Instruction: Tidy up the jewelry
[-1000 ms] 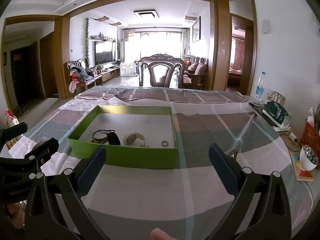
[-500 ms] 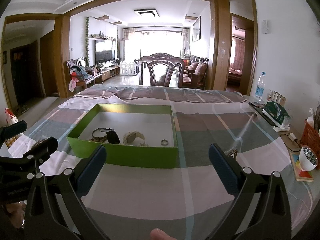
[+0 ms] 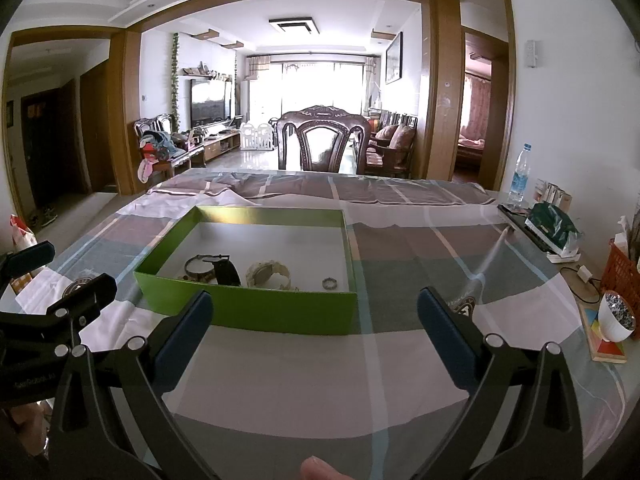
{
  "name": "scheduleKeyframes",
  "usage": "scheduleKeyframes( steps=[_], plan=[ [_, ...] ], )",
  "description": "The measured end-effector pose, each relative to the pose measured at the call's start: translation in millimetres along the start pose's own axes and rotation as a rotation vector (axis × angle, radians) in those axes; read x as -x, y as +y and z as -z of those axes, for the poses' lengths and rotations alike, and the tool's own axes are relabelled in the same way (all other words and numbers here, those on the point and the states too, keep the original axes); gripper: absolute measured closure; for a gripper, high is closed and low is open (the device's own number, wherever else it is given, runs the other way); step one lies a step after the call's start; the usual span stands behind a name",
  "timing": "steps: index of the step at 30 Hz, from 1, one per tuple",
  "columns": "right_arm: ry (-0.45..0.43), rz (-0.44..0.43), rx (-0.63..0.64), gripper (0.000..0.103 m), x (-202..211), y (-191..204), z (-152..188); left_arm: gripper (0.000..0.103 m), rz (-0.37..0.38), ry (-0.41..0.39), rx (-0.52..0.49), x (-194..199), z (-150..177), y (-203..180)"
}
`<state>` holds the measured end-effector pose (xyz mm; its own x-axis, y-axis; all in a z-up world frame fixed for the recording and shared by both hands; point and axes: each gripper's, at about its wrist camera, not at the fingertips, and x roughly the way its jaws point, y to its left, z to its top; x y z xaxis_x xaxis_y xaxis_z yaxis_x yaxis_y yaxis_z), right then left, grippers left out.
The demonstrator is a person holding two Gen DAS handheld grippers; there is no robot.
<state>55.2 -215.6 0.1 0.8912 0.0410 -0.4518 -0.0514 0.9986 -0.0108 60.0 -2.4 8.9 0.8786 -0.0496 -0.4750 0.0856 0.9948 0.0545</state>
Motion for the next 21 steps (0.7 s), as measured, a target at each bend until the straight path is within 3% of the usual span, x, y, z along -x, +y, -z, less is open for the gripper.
scheduleKeyframes(
  steps=[21],
  plan=[
    [0.003,0.003,0.002,0.003,0.8,-0.8,0.9,0.004,0.01,0.009,-0.005,-1.5,3.1,3.3]
  ],
)
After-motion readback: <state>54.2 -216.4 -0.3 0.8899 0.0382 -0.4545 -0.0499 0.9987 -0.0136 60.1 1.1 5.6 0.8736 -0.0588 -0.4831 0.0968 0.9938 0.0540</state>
